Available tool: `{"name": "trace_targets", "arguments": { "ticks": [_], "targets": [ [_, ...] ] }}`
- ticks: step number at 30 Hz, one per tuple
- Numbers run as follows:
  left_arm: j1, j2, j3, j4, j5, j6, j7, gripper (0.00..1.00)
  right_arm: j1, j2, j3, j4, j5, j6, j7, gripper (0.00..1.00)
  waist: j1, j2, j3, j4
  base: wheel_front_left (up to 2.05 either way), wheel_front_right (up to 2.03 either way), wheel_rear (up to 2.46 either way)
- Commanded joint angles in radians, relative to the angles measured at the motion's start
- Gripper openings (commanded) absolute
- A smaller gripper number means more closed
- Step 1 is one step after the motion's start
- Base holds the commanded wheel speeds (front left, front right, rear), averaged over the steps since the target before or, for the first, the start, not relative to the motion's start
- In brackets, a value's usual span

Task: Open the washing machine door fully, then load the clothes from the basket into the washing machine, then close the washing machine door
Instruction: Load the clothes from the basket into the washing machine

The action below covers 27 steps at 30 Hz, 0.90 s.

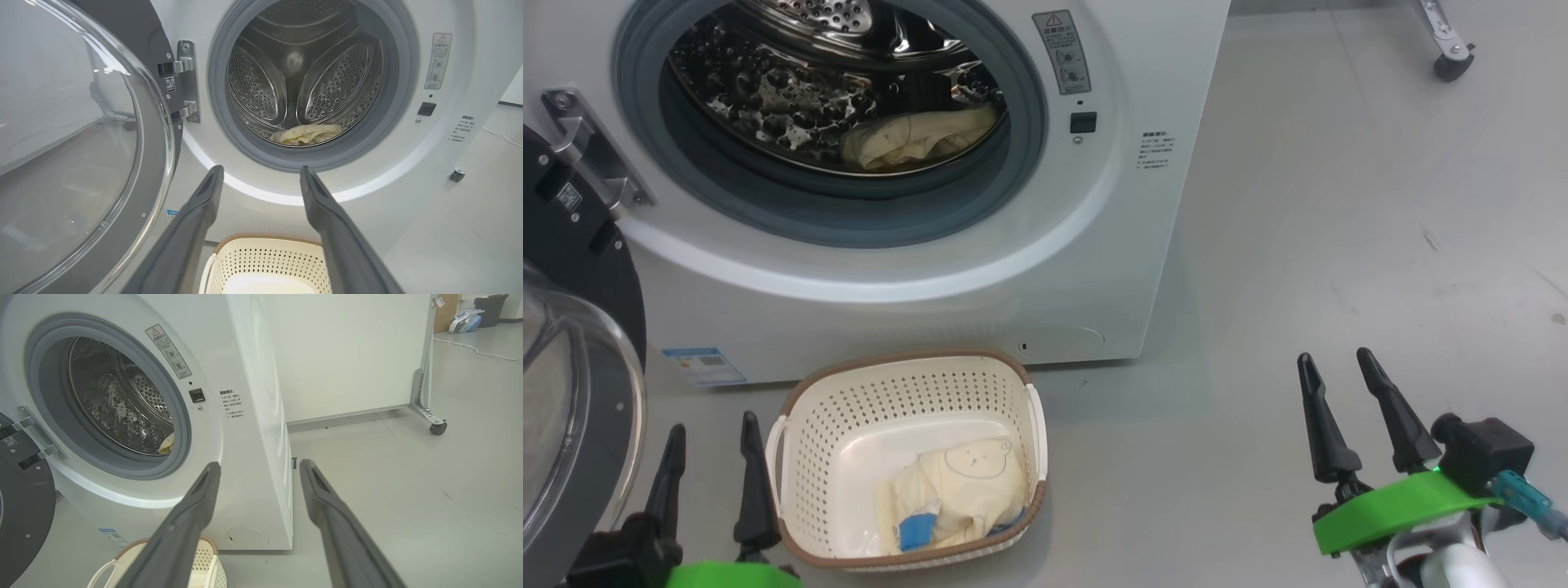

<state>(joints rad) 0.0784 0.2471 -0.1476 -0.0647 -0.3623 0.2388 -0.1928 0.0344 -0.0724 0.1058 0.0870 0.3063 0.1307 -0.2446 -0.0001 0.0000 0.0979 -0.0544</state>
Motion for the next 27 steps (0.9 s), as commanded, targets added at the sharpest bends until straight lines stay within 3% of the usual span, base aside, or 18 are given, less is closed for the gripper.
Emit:
{"name": "trace_targets", "arguments": {
  "ticks": [1, 21, 27],
  "targets": [
    [-0.005, 0.005, 0.042, -0.032, 0.002, 0.014, -0.017, 1.0, -0.012, -0.021, 0.024, -0.032, -0.01, 0.0, 0.0, 1.0, 0.0001, 0.0, -0.003, 0.004, 0.0, 0.0, 0.0],
    [0.029, -0.012, 0.049, 0.018, 0.0, 0.013, -0.056, 1.0, 0.001, -0.01, 0.009, -0.042, -0.023, 0.0, -0.003, 1.0, 0.0001, 0.0, 0.012, 0.005, 0.0, 0.0, 0.0],
    [-0.014, -0.009, 0.026, 0.042, 0.001, -0.006, -0.048, 1.0, -0.005, -0.01, 0.002, -0.054, -0.035, 0.0, 0.006, 1.0, 0.0001, 0.0, 0.055, 0.006, 0.0, 0.0, 0.0]
  ]
}}
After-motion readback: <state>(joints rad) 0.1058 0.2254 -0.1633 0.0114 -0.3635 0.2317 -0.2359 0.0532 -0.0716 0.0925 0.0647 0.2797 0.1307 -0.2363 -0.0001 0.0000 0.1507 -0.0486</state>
